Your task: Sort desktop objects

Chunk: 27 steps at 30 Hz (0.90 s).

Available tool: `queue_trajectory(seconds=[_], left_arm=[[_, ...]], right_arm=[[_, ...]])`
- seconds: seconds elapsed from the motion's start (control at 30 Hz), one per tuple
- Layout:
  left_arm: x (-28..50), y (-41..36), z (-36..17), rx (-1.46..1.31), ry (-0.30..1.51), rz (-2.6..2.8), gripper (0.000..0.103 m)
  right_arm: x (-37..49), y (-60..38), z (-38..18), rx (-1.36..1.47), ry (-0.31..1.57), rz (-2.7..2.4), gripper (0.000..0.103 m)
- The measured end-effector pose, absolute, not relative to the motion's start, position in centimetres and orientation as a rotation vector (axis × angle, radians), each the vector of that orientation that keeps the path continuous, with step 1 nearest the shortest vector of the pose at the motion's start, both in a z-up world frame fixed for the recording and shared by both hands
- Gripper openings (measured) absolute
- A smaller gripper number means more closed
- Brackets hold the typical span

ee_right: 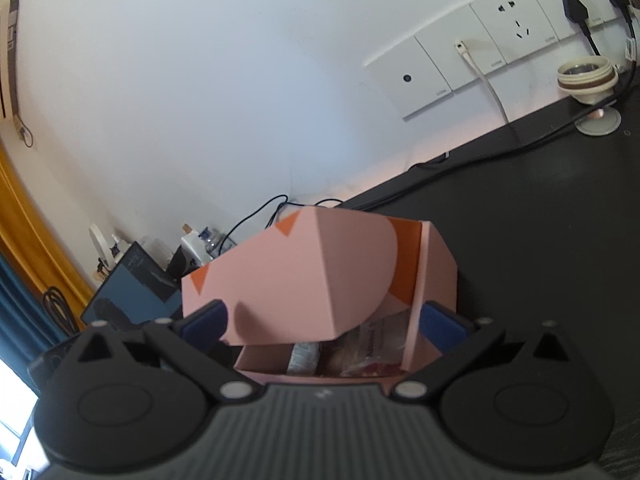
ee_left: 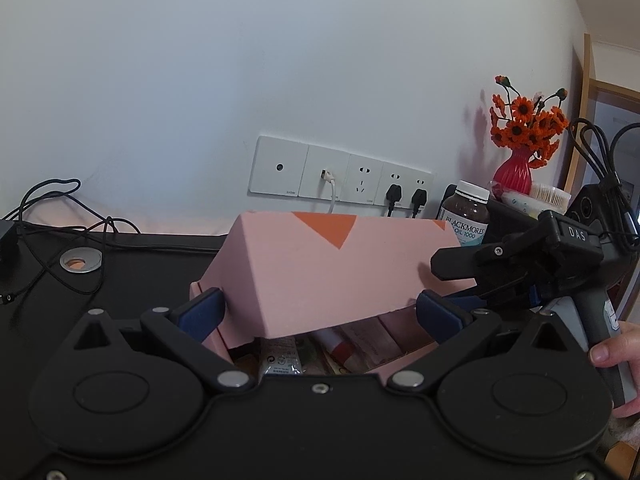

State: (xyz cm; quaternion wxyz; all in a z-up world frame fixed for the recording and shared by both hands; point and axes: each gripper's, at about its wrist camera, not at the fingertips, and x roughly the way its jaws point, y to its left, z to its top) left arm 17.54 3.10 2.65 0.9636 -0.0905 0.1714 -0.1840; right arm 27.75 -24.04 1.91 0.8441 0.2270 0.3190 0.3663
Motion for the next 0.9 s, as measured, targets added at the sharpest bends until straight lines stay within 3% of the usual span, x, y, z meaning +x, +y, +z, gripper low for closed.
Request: queue_trajectory(seconds=[0.6,0.9], left_arm=[[17.5,3.4,2.4,-0.19,0.351,-0.383,0.103],[15.0,4.3,2.2,-0.154,0.337,-0.396,0.103]], right_arm=[[27.0,-24.5,1.4,0.532,0.664,0.756,0.102],[23.2,-24.8,4.9,0.22,0.545,0.637,0.102]])
